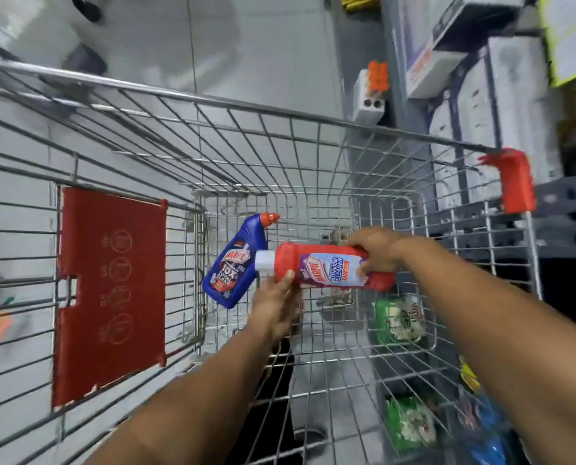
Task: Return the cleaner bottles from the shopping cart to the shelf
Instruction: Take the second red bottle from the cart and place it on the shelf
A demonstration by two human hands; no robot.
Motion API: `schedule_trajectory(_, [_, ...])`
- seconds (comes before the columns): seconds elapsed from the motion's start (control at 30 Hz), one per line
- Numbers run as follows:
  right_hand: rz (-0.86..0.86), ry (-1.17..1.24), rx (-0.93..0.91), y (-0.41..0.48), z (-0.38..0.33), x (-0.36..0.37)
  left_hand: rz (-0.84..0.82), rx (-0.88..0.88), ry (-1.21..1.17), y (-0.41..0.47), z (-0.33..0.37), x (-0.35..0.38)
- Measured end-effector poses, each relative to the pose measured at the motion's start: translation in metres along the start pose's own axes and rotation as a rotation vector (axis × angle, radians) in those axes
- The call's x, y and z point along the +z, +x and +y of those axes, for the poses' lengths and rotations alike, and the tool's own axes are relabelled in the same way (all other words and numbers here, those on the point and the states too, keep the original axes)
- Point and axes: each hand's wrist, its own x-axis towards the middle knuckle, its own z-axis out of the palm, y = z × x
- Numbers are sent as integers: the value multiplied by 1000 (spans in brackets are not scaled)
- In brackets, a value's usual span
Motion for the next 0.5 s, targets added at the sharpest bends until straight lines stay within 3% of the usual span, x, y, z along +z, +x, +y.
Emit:
schedule_trajectory(0.17, [226,332,-72,-69,-3,3,-235,253,188,-55,58,48])
schedule_trajectory(0.33, [624,842,-189,-171,-42,5,-466,675,584,-170,114,125])
schedule_trajectory(0.5, [989,1116,-340,-265,-78,26,-762,989,848,-306,106,177])
